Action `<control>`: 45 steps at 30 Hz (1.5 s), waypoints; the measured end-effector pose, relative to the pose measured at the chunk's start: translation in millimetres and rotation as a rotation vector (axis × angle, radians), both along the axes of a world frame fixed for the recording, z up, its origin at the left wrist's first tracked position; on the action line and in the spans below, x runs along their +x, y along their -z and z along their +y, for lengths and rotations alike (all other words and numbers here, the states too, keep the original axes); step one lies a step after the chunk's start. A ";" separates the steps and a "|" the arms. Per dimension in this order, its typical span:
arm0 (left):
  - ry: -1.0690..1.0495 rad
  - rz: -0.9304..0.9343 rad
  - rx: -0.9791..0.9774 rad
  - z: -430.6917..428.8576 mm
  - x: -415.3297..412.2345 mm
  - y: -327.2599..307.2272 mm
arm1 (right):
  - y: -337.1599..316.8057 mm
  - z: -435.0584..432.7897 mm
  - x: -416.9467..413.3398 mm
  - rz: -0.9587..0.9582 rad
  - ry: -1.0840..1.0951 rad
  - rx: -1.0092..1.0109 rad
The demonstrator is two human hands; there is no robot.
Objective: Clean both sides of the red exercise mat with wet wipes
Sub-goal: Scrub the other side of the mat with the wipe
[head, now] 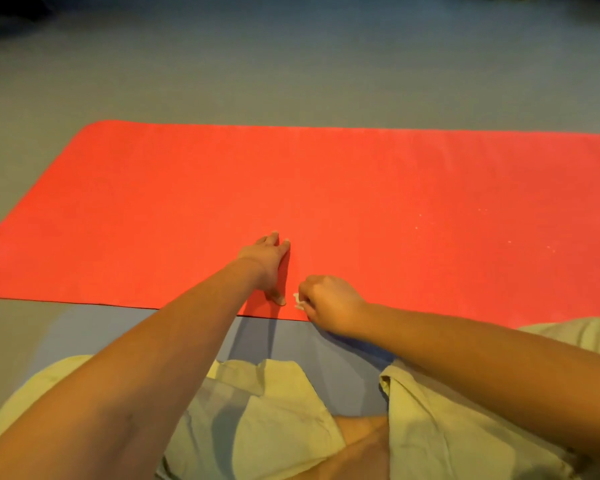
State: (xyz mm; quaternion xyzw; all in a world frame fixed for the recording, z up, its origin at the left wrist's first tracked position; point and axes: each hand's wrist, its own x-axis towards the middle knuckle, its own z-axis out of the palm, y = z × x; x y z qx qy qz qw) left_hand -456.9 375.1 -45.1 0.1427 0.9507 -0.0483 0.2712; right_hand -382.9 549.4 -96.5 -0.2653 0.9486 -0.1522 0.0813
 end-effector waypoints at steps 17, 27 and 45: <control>-0.063 -0.034 -0.022 6.8 -5.6 2.1 | -7.9 4.3 0.7 0.015 -0.015 0.158; -0.030 0.005 -0.043 4.5 -8.7 5.1 | -8.2 13.9 -32.0 0.016 0.141 0.045; -0.019 0.008 -0.054 3.5 -10.8 2.6 | -11.8 27.9 -20.6 0.058 0.025 0.063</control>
